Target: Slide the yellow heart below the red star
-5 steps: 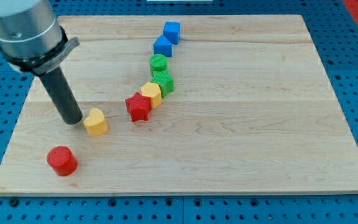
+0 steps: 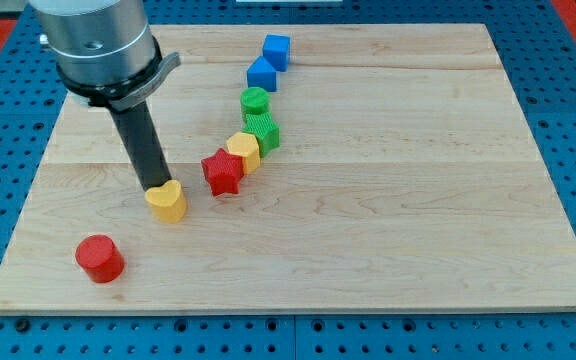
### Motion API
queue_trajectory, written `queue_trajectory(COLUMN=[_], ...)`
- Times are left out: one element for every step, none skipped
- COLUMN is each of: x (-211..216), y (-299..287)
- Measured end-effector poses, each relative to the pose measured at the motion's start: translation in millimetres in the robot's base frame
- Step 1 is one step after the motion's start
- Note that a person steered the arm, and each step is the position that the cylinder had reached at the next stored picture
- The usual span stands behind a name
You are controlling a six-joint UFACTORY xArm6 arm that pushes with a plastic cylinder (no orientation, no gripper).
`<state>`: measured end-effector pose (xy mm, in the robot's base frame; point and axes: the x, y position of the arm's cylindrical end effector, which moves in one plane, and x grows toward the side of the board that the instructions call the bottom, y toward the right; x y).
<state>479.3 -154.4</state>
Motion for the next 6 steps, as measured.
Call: queue_trajectory(x=[13, 26, 33, 33, 33, 30], y=[-15, -17, 1, 35, 64, 66])
